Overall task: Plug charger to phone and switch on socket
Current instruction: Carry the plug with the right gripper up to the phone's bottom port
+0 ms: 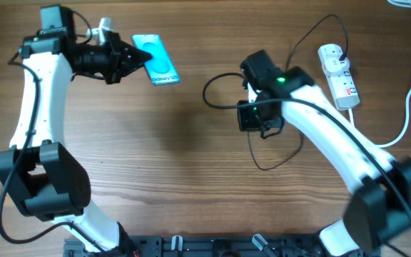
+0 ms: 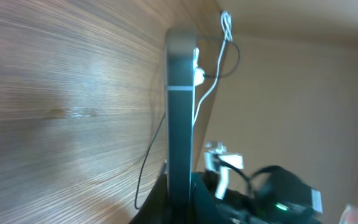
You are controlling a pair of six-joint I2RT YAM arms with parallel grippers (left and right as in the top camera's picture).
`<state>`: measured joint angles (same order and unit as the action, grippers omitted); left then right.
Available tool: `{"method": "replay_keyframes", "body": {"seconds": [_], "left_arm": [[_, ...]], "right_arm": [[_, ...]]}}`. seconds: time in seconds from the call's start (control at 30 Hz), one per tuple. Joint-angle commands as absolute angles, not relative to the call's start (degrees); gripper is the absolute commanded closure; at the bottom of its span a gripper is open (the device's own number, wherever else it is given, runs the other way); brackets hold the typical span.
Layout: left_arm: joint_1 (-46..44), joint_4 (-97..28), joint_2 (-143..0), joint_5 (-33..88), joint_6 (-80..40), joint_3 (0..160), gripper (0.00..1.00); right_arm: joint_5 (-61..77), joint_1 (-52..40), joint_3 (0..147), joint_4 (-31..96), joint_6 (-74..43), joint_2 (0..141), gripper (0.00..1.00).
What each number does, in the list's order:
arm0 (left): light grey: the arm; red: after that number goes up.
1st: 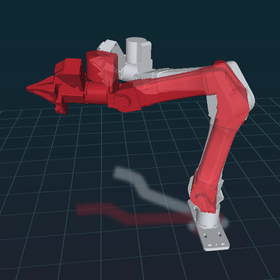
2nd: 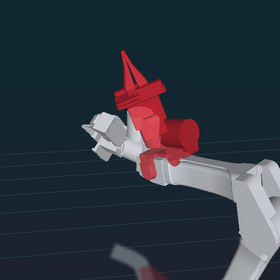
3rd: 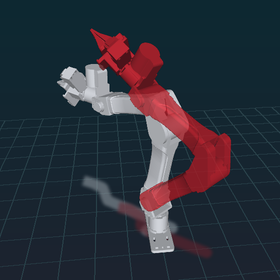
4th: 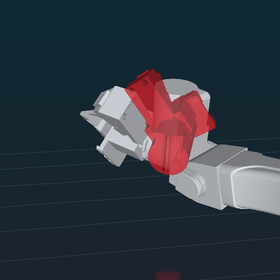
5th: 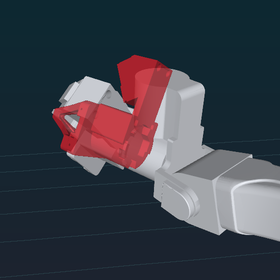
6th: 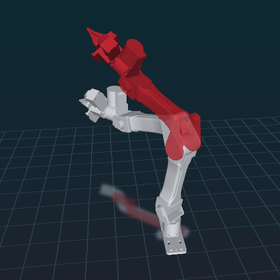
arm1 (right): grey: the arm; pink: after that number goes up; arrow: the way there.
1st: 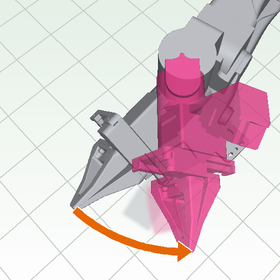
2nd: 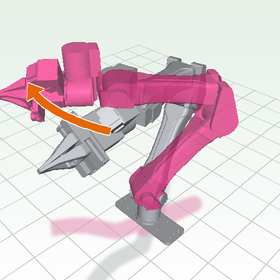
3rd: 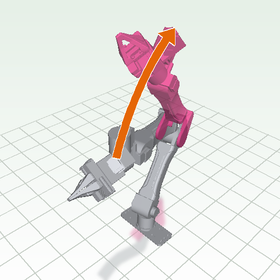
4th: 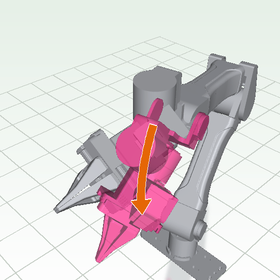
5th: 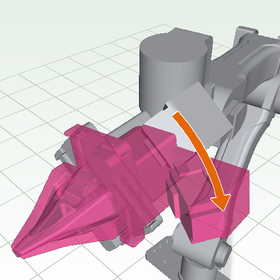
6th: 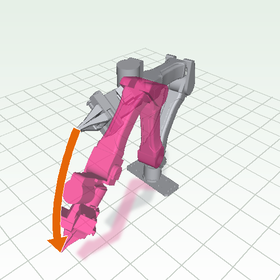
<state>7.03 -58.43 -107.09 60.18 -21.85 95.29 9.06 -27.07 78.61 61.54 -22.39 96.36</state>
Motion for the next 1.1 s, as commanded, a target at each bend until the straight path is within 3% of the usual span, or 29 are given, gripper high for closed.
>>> {"method": "replay_keyframes", "body": {"seconds": [0.0, 0.43, 1.07], "left_arm": [[2.8, -55.9, -107.0, 64.1, -20.0, 95.5, 0.96], [-9.8, -45.6, -107.0, 61.0, -24.4, 95.5, 0.96], [-11.2, -45.8, -107.0, 67.9, -20.8, 95.5, 0.96]], "right_arm": [[17.1, -27.1, 79.9, 61.6, -20.8, 89.5, 0.96], [23.6, -33.1, 80.4, 59.9, -22.9, 85.1, 0.96], [18.9, -33.8, 85.2, 59.2, -22.7, 85.2, 0.96]]}}
